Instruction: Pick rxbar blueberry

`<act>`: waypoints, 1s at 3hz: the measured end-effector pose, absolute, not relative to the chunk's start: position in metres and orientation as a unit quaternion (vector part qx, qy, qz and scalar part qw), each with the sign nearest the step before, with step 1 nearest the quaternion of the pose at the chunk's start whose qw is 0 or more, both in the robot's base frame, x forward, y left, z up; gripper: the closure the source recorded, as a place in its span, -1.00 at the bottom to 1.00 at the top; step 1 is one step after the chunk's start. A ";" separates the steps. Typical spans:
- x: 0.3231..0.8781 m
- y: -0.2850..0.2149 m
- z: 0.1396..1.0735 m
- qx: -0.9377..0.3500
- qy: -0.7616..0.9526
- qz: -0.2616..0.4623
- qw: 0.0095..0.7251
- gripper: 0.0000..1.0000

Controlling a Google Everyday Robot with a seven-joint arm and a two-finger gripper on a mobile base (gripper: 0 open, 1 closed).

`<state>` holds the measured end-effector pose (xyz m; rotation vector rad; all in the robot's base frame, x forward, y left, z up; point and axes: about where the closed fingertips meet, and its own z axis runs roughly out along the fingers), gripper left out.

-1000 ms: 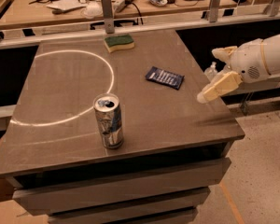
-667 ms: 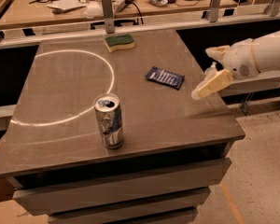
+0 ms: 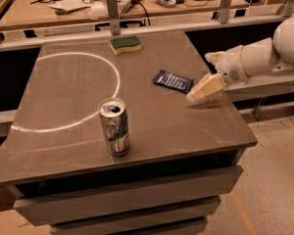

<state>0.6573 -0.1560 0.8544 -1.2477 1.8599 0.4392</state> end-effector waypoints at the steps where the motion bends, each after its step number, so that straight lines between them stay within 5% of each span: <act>1: 0.671 -0.146 0.843 -0.485 0.752 0.174 0.411 -1.00; 2: 0.675 -0.140 0.833 -0.476 0.763 0.180 0.400 -0.98; 3: 0.673 -0.136 0.830 -0.474 0.765 0.186 0.395 -0.57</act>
Offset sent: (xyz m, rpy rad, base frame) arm 0.0213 0.0116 -0.0231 -0.0022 0.0657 -0.0636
